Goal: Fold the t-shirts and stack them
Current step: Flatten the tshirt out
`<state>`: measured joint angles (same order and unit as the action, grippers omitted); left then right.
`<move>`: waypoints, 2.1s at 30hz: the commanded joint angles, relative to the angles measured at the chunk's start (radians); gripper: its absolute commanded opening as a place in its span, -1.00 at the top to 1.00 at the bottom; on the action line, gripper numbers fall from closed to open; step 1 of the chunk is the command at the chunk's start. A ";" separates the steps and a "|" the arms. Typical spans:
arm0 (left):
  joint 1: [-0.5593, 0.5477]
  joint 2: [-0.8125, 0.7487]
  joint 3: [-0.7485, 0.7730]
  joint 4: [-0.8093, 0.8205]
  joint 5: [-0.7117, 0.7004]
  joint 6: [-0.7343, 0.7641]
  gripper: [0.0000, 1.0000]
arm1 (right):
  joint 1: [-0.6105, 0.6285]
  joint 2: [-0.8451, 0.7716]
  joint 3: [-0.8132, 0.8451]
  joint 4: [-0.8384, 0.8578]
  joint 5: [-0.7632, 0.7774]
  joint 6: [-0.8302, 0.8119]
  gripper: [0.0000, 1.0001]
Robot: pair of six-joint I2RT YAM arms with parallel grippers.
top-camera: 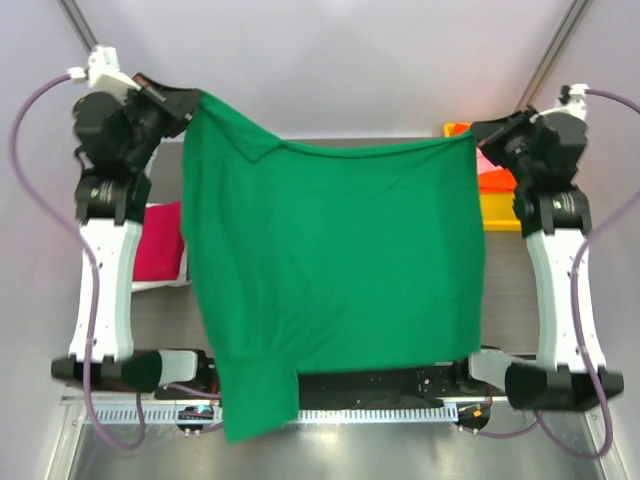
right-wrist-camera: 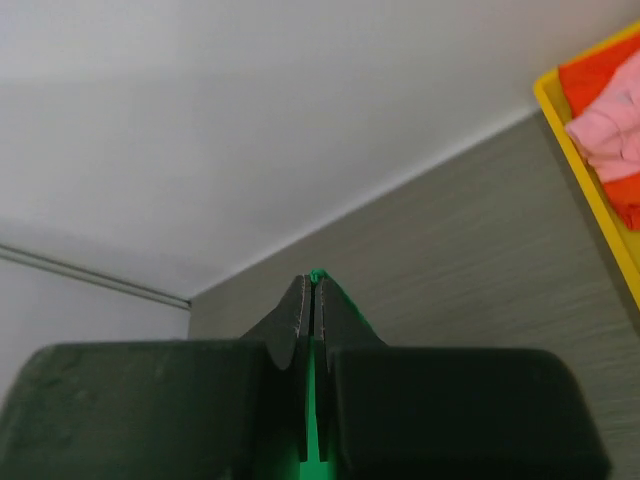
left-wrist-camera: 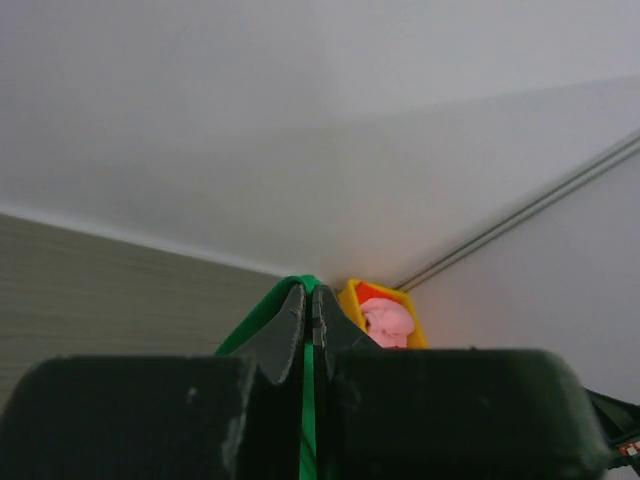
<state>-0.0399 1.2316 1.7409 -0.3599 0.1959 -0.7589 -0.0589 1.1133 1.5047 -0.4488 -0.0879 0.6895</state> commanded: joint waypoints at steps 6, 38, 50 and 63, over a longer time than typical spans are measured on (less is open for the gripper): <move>0.000 0.222 0.360 0.091 0.039 -0.048 0.99 | -0.016 0.230 0.294 0.058 -0.033 0.056 0.97; -0.002 -0.230 -1.184 0.330 0.105 -0.100 0.99 | -0.116 0.208 -0.874 0.506 -0.214 0.016 0.98; -0.002 -0.595 -1.256 0.000 0.056 -0.105 0.99 | -0.116 -0.145 -1.077 0.279 -0.148 -0.053 0.98; -0.002 -0.886 -1.242 -0.293 0.086 -0.217 0.99 | -0.116 -0.451 -1.075 0.018 -0.125 -0.045 0.98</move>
<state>-0.0391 0.3790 0.4698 -0.5812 0.2661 -0.9360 -0.1722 0.7002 0.4103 -0.3786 -0.2218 0.6346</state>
